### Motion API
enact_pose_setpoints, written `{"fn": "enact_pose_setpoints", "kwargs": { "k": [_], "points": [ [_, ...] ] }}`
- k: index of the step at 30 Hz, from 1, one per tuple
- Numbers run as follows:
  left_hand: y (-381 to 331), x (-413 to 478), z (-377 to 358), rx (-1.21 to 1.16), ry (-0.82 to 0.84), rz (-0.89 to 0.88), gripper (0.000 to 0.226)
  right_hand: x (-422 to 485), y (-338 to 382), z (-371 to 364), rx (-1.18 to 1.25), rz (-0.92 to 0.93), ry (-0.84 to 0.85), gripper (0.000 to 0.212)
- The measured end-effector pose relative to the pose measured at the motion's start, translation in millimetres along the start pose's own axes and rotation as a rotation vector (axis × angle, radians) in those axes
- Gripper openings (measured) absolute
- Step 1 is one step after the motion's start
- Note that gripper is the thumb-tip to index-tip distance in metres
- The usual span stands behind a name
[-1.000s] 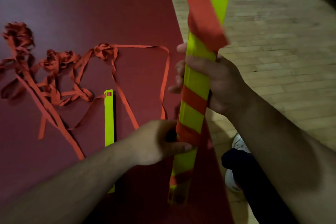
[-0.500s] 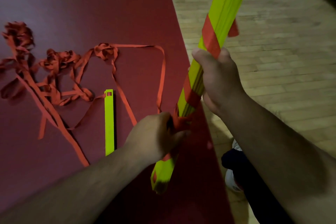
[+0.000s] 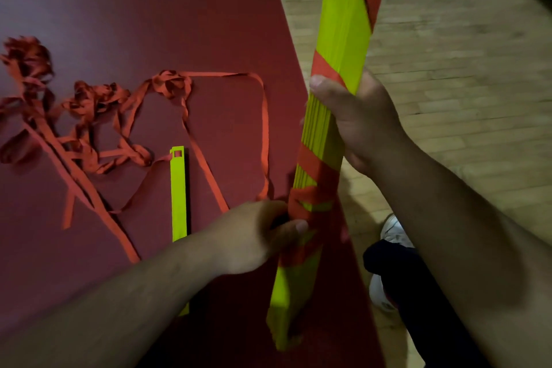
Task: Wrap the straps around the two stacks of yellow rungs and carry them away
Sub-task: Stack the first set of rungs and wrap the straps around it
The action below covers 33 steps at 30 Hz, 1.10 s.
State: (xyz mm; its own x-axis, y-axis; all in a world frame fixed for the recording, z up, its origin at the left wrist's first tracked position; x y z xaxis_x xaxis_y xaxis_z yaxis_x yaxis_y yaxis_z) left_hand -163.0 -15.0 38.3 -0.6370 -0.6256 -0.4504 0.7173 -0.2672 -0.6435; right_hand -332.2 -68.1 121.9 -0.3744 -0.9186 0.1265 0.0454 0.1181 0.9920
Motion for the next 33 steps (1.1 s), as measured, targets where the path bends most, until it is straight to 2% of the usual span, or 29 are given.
{"fn": "enact_pose_setpoints", "kwargs": {
  "k": [2,4,7,10,13,16,17,19,22,24,29,31,33],
  "points": [
    [5.9,0.9,-1.7,0.075,-0.045,0.036,0.047,-1.3,0.7,13.3,-0.182,0.038,-0.148,0.052],
    [7.6,-1.1,0.4,0.114,-0.119,0.061,0.055,-4.7,-1.2,18.3,-0.218,0.027,-0.215,0.053],
    [3.3,-4.3,7.0,0.057,-0.264,0.073,0.057,-7.4,-3.4,21.4,-0.206,-0.003,-0.253,0.055],
    [-4.1,-4.4,8.7,-0.051,-0.28,0.034,0.048,-2.1,0.9,19.9,-0.105,0.007,-0.21,0.058],
    [-13.0,-4.2,9.1,-0.206,-0.149,-0.052,0.034,4.2,3.3,10.4,0.183,-0.021,-0.05,0.055],
    [-24.0,-8.7,3.4,-0.504,0.163,-0.149,0.011,-7.3,5.2,-22.9,0.616,-0.147,0.357,0.078],
    [-27.7,-11.3,2.5,-0.548,0.226,-0.174,0.008,-14.4,6.2,-30.7,0.69,-0.175,0.467,0.081],
    [-30.4,-13.6,2.0,-0.544,0.268,-0.193,0.008,-19.3,5.5,-35.1,0.721,-0.192,0.516,0.07],
    [-25.2,-11.4,6.2,-0.377,0.156,-0.161,0.01,-15.5,3.5,-30.1,0.583,-0.202,0.337,0.031],
    [-18.4,-7.6,10.8,-0.143,0.025,-0.111,0.022,-12.0,0.0,-20.8,0.423,-0.205,0.17,0.019],
    [-9.9,-4.3,10.0,-0.01,-0.007,-0.011,0.034,-11.8,-6.5,-2.1,0.021,-0.153,-0.095,0.028],
    [-6.7,-3.2,9.1,0.046,-0.051,0.023,0.055,-11.3,-8.6,3.8,-0.085,-0.148,-0.149,0.036],
    [-2.4,-2.1,11.2,0.106,-0.123,0.075,0.071,-12.6,-9.3,5.7,-0.157,-0.166,-0.163,0.055]
  ]
}}
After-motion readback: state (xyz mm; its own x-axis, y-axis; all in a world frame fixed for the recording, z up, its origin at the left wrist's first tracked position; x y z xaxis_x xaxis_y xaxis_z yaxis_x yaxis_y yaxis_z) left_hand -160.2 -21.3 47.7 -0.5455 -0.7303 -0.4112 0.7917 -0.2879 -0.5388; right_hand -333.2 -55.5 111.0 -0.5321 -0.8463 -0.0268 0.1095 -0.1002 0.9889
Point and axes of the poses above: each hand's wrist, its own x-axis towards the middle knuckle, its own z-axis out of the back of the hand, y = z × x, the point moved 8 cm from there along x, towards the middle knuckle, and after that the axes turned 11 degrees about z, right-handed, at the moved point
